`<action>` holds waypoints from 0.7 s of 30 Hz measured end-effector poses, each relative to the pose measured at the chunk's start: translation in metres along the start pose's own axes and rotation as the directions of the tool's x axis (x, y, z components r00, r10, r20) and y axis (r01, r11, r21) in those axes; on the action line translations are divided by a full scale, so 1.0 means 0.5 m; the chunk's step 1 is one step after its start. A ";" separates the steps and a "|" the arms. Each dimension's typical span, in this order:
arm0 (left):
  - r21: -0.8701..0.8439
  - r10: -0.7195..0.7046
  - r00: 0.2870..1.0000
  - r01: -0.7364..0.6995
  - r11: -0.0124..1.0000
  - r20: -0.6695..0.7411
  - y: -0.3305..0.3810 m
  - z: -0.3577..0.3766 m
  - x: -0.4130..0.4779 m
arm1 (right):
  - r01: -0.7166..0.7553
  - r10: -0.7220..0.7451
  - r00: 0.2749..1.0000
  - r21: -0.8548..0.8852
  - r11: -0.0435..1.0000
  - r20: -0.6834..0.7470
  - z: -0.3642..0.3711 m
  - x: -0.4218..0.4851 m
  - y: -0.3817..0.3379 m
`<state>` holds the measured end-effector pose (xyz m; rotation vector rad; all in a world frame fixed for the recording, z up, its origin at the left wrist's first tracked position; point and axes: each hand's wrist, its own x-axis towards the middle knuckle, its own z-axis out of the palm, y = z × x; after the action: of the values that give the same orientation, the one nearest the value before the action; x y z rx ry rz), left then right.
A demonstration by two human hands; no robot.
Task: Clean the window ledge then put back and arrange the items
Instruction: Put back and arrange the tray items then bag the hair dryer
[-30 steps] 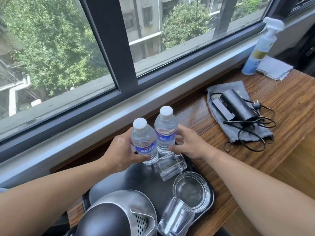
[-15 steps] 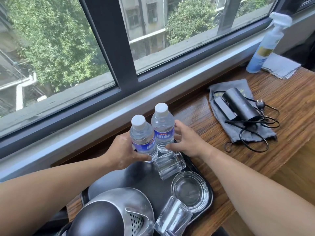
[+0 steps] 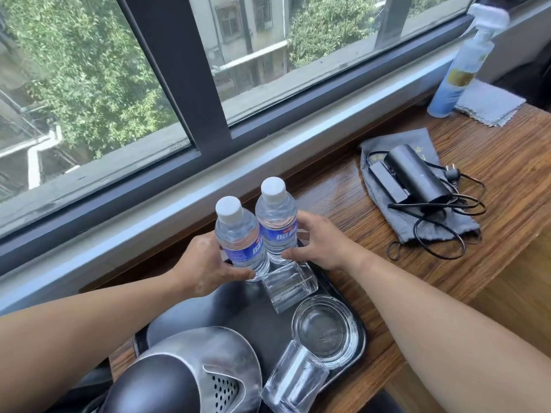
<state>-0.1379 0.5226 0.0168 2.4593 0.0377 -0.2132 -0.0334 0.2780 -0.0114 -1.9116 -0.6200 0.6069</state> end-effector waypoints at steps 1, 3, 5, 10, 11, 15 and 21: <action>-0.006 0.004 1.000 -0.004 1.000 0.001 -0.002 -0.001 0.000 | -0.001 0.000 1.000 0.006 1.000 0.013 -0.001 0.000 0.000; -0.018 0.003 1.000 -0.003 1.000 0.023 -0.005 -0.005 0.001 | 0.001 -0.001 1.000 0.009 1.000 0.024 -0.003 0.000 0.000; -0.059 -0.016 0.998 0.019 0.998 0.060 -0.011 -0.013 0.002 | -0.001 0.000 1.000 0.006 1.000 0.024 -0.004 -0.001 0.002; -0.236 0.008 0.982 0.037 0.971 0.189 -0.008 -0.013 0.000 | 0.003 -0.003 1.000 0.001 1.000 0.030 -0.001 0.001 0.006; -0.254 0.006 0.980 0.045 0.966 0.196 -0.009 -0.011 0.000 | 0.002 -0.002 0.999 0.007 1.000 0.032 -0.001 0.002 0.007; -0.213 0.038 0.986 -0.002 0.977 0.162 -0.004 -0.010 -0.003 | -0.005 0.004 0.999 0.013 1.000 0.047 -0.004 0.003 0.008; -0.071 0.089 0.992 -0.083 0.994 0.086 0.002 -0.007 -0.003 | -0.024 0.023 0.997 0.012 1.000 0.069 -0.009 0.005 0.006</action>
<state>-0.1388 0.5240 0.0202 2.3761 -0.0983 -0.2792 -0.0283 0.2755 -0.0126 -1.8949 -0.6367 0.6930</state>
